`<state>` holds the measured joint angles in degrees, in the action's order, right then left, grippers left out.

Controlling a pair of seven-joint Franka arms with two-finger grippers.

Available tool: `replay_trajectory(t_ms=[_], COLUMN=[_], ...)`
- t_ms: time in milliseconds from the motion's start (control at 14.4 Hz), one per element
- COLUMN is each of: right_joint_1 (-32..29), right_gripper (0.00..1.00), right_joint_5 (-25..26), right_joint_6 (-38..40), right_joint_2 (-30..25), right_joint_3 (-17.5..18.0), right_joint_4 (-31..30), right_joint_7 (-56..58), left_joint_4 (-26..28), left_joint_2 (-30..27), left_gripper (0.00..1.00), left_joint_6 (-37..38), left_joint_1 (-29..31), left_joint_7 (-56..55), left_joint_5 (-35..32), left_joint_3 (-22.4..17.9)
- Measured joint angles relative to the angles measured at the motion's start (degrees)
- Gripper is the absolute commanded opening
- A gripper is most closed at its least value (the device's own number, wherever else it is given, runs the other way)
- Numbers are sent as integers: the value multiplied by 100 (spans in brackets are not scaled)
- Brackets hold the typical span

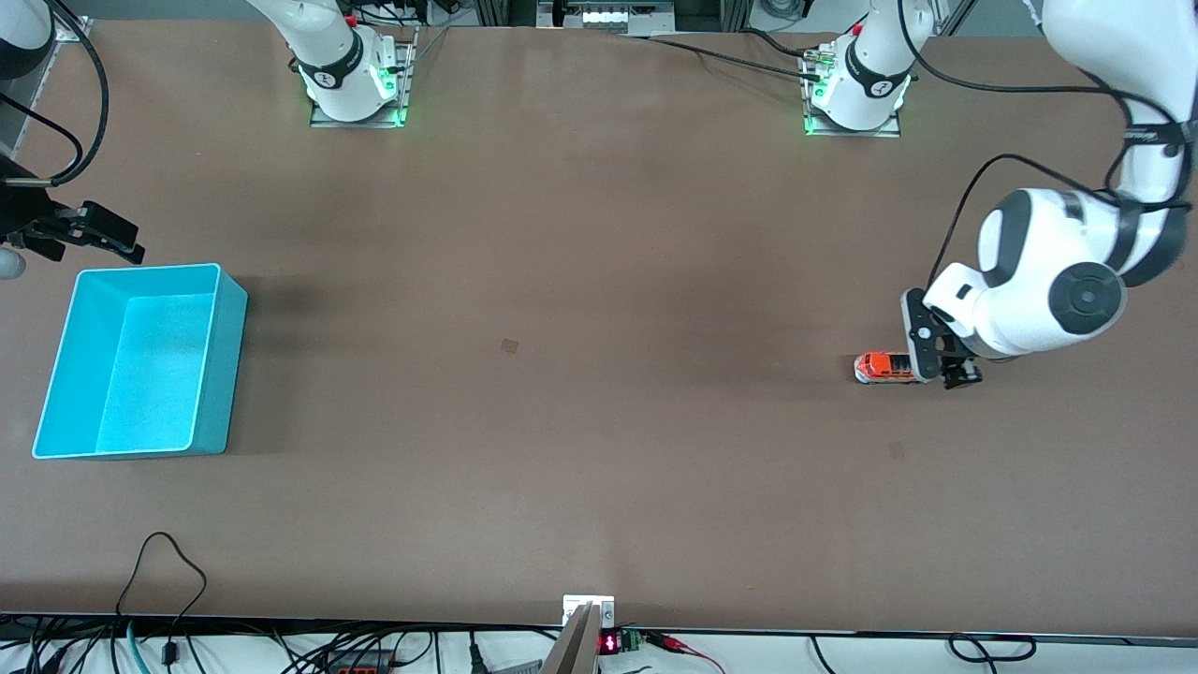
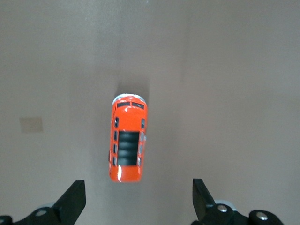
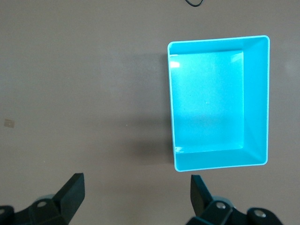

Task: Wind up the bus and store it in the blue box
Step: 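Move the left gripper down over the orange toy bus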

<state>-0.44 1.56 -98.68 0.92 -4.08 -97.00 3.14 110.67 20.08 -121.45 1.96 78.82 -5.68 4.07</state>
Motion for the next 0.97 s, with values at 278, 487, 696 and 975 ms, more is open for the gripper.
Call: replay_trajectory(t_ms=[278,487,696,975], right_joint_1=[-5,-5,-5,-7], right_gripper=[100,100,100,100], right_joint_5=[0,0,0,0], right_joint_6=[0,0,0,0], right_joint_2=[3,9,13,16], right_joint_3=[-1,-1,-1,-2], right_joint_4=[0,0,-1,-1], right_joint_7=[0,0,0,0], left_joint_4=[647,995,1130,1117], left_joint_2=[-1,3,60,143], left_gripper=[100,100,100,100], left_joint_6=[-842,-1428,-1906,-2320], left_joint_1=[21,92,182,209], left_joint_7=[174,268,569,719], left_joint_5=[-1,-1,-1,-1], left_joint_3=[0,0,-2,-2])
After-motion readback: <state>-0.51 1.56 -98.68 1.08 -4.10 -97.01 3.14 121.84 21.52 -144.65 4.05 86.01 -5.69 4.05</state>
